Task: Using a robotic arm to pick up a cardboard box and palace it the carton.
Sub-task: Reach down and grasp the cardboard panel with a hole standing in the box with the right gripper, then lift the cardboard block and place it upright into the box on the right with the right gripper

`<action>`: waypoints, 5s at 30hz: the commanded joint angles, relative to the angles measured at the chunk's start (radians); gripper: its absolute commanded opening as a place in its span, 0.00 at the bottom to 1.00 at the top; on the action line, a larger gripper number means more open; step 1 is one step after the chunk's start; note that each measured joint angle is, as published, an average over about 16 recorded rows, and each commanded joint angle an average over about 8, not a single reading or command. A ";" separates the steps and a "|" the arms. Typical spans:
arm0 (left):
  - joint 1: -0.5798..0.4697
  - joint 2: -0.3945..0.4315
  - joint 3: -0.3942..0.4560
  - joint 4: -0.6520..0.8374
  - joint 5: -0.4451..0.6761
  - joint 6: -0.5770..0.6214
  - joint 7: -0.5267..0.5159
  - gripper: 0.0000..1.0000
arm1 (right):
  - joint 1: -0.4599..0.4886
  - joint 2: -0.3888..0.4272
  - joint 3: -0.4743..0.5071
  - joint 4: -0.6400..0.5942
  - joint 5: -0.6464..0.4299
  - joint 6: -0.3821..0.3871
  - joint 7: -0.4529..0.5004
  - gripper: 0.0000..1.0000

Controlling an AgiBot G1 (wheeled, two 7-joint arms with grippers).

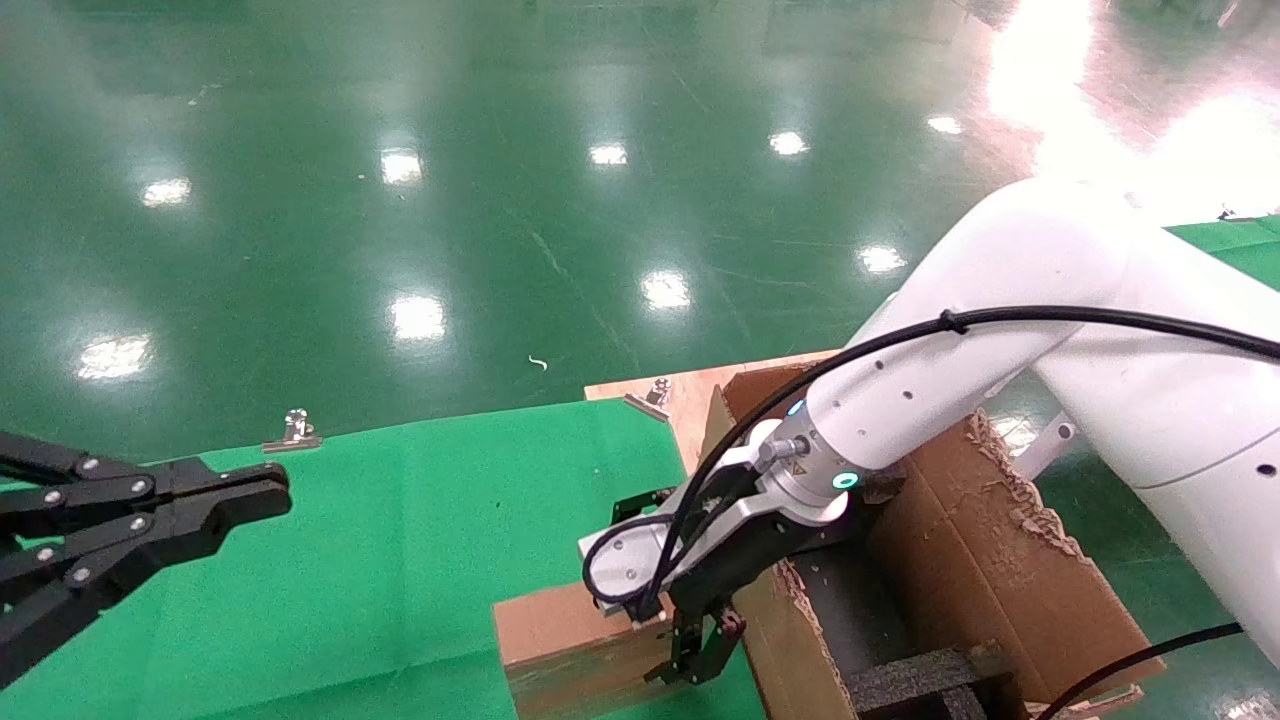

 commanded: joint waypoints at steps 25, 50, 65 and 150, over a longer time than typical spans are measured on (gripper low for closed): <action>0.000 0.000 0.000 0.000 0.000 0.000 0.000 1.00 | 0.002 -0.001 -0.005 0.000 0.002 -0.001 -0.003 0.00; 0.000 0.000 0.000 0.000 0.000 0.000 0.000 1.00 | 0.043 0.008 -0.003 -0.014 0.021 0.004 0.000 0.00; 0.000 0.000 0.000 0.000 -0.001 0.000 0.000 1.00 | 0.419 0.025 -0.028 -0.205 0.128 -0.017 -0.098 0.00; 0.000 -0.001 0.001 0.001 -0.002 -0.001 0.001 1.00 | 0.527 0.592 -0.671 0.105 -0.072 0.303 1.209 0.00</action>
